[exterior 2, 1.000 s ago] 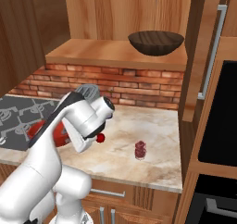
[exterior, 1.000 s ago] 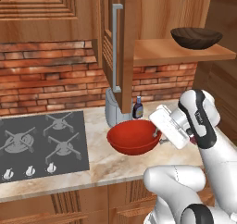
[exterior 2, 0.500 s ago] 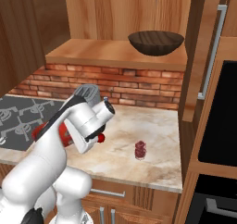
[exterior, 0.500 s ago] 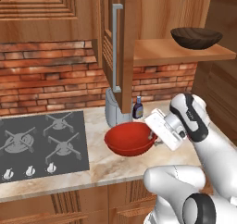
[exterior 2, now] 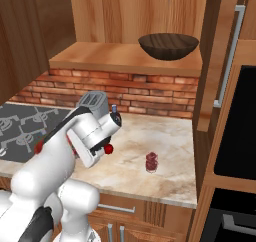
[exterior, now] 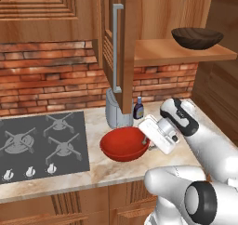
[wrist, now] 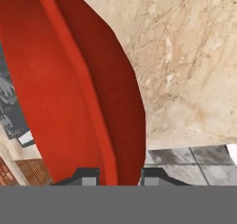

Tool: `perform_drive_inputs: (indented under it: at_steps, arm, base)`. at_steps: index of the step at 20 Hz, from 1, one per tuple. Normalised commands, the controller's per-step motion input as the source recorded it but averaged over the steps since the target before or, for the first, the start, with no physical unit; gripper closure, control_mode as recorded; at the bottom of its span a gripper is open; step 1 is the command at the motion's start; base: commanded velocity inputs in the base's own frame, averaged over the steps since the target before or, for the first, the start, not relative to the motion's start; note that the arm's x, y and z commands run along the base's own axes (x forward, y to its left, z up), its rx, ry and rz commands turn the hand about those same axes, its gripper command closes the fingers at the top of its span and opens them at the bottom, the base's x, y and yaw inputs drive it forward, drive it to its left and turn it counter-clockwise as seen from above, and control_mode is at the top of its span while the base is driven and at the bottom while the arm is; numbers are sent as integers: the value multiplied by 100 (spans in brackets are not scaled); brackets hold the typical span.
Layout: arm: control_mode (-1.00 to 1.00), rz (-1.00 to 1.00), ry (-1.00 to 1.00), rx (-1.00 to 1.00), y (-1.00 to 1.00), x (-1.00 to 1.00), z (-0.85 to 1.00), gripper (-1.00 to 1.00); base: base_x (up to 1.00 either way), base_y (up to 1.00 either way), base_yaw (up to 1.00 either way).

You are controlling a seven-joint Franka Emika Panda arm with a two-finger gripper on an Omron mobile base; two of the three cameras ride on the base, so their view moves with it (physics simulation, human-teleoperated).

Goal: Pick both bowls and place them on the counter. Then place the apple in one bowl and place the steak in the other bowl.

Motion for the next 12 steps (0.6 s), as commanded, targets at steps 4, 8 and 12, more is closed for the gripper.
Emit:
perform_drive_inputs:
  at_steps: [4,8,12]
  arm:
    - [-100,3,0,0,4,30,-29,100]
    - [-100,0,0,0,13,29,-30,100]
    - [-100,0,0,0,9,31,-26,100]
  base:
    - [0,0,0]
    - [0,0,0]
    - [0,0,0]
